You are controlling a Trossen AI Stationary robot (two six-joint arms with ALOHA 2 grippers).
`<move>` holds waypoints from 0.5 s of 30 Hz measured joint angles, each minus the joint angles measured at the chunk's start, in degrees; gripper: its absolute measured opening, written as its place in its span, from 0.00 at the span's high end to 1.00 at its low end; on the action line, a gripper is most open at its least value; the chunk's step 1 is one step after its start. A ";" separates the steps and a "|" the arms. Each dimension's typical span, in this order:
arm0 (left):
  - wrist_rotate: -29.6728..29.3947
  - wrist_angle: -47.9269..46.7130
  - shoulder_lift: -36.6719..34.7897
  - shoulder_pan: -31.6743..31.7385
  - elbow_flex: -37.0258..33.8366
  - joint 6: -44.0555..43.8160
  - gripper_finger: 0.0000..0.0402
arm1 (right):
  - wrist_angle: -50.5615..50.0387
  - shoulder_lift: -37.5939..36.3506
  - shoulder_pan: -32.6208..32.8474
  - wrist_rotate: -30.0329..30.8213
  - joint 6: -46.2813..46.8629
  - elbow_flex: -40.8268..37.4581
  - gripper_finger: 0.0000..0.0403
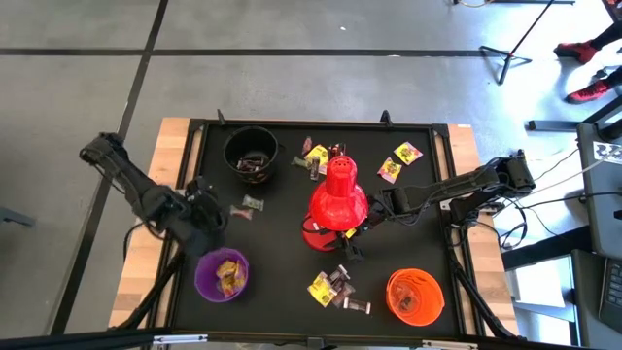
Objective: Organize candy in baskets
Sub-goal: Put the orange gummy into the orange bucket
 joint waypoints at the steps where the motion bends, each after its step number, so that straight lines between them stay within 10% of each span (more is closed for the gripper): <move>1: 1.04 2.60 -1.50 1.44 -2.65 0.80 0.75 | -0.02 0.00 0.00 -0.02 -0.02 0.00 0.56; 15: 18.01 28.33 -5.27 23.73 -29.82 15.00 0.70 | -0.12 0.00 -0.01 -0.03 -0.44 0.00 0.56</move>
